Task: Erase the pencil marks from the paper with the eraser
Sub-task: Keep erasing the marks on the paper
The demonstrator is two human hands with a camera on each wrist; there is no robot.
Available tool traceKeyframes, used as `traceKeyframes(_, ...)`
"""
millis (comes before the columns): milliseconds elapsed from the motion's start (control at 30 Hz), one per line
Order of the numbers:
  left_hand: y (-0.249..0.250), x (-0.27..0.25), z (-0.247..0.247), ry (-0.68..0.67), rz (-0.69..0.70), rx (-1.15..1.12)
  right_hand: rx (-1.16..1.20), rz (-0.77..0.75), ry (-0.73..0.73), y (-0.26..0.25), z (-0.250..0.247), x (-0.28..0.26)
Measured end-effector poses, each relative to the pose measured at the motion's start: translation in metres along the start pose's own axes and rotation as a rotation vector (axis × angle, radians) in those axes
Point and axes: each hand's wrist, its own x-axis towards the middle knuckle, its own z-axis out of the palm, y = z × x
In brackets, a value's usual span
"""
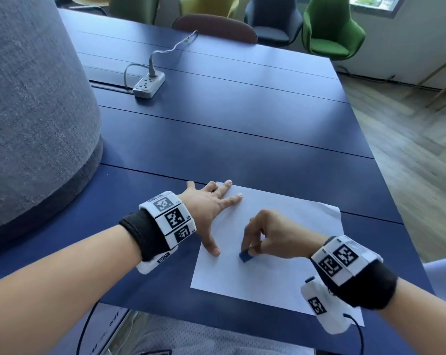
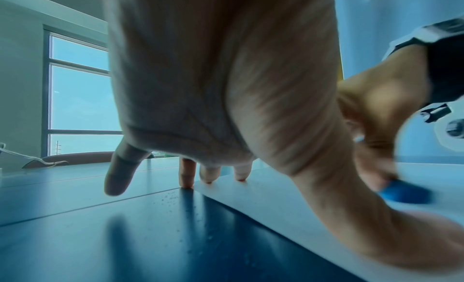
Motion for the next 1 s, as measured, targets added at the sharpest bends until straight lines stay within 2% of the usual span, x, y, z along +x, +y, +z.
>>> traceKeyframes(133,-0.001,0.001,-0.001,-0.013,-0.001,-0.011,0.106,0.122,0.354,0.016,-0.018,0.03)
traceKeyframes(233,-0.001,0.0,-0.001,-0.009,-0.002,-0.022,0.15,0.195,0.523,0.022,-0.021,0.04)
traceKeyframes(300,-0.001,-0.002,-0.001,0.003,-0.006,-0.03,0.19,0.193,0.518,0.023,-0.02,0.038)
traceKeyframes(433,-0.001,-0.002,0.0,0.016,-0.005,-0.04,0.169,0.156,0.229,0.02,-0.023,0.029)
traceKeyframes(467,-0.001,-0.002,0.0,0.015,-0.005,-0.036,0.162,0.164,0.233,0.02,-0.026,0.031)
traceKeyframes(633,-0.001,-0.003,-0.001,0.019,-0.001,-0.054,0.21,0.216,0.535,0.031,-0.03,0.054)
traceKeyframes(700,-0.001,-0.002,-0.001,0.015,-0.003,-0.051,0.235,0.211,0.523,0.033,-0.027,0.052)
traceKeyframes(800,0.0,-0.002,-0.001,0.006,-0.009,-0.047,0.227,0.194,0.366,0.028,-0.033,0.048)
traceKeyframes(1000,0.001,-0.002,-0.003,-0.003,-0.011,-0.041,0.222,0.196,0.536,0.026,-0.032,0.058)
